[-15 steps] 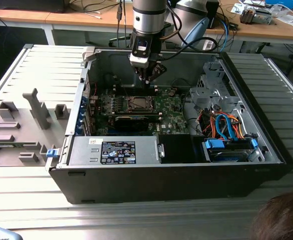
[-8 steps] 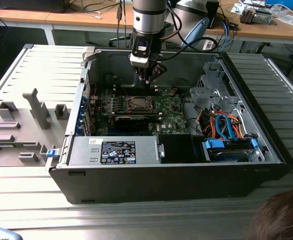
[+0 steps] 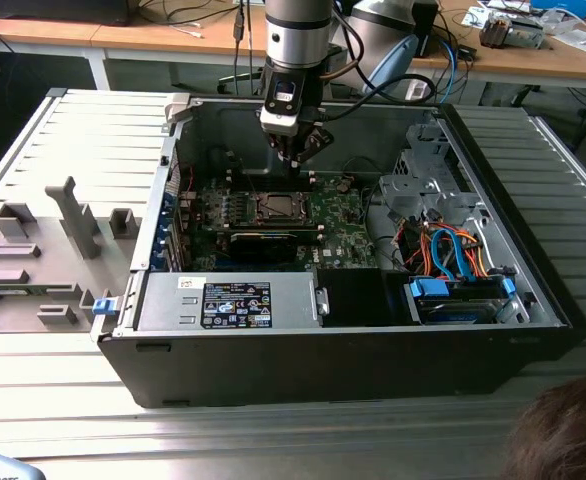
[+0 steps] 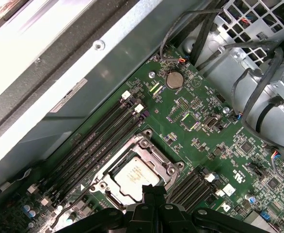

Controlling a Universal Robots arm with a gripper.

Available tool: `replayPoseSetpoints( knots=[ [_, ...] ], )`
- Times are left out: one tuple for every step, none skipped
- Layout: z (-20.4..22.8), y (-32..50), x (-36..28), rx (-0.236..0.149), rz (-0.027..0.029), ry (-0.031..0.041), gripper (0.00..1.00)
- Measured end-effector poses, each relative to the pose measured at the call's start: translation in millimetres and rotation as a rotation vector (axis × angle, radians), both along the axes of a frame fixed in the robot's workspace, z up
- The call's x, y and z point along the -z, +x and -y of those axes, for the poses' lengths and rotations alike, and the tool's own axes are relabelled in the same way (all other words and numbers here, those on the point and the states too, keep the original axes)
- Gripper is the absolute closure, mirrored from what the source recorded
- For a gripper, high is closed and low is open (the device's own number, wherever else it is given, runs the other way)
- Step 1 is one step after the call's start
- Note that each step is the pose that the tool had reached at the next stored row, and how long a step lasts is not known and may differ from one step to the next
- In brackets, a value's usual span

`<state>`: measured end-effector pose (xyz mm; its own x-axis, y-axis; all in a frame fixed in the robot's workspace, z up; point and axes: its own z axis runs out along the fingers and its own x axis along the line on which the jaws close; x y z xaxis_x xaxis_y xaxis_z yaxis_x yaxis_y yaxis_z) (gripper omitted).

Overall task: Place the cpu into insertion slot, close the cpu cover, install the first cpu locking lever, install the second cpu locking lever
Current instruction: 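Install the first cpu locking lever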

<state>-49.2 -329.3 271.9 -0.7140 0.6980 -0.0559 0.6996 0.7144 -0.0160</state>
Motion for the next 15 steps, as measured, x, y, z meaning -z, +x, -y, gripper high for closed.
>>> replayPoseSetpoints(
  knots=[
    [0.0, 0.0, 0.0, -0.001, 0.0, 0.0, 0.89],
    [0.0, 0.0, 0.0, -0.001, 0.0, 0.0, 0.89],
    [0.0, 0.0, 0.0, -0.002, 0.0, 0.0, 0.89],
    [0.0, 0.0, 0.0, -0.003, 0.0, 0.0, 0.89],
    [0.0, 0.0, 0.0, -0.003, 0.0, 0.0, 0.89],
    [0.0, 0.0, 0.0, -0.004, 0.0001, 0.0001, 0.89],
    [0.0, 0.0, 0.0, -0.005, 0.0, 0.0, 0.89],
    [0.0, 0.0, 0.0, -0.005, 0.0, 0.0, 0.89],
    [0.0, 0.0, 0.0, -0.006, 0.0, 0.0, 0.89],
    [0.0, 0.0, 0.1, -0.007, 0.0, 0.0, 0.89],
    [0.0, 0.0, 0.1, -0.007, 0.0, 0.0, 0.89],
    [0.0, 0.0, 0.1, -0.008, 0.0, 0.0, 0.89],
    [0.0, 0.0, 0.1, -0.008, 0.0, 0.0, 0.89],
    [0.0, 0.0, 0.1, -0.009, 0.0, 0.0, 0.89],
    [0.0, 0.0, 0.1, -0.01, 0.0001, 0.0, 0.89]
  ],
)
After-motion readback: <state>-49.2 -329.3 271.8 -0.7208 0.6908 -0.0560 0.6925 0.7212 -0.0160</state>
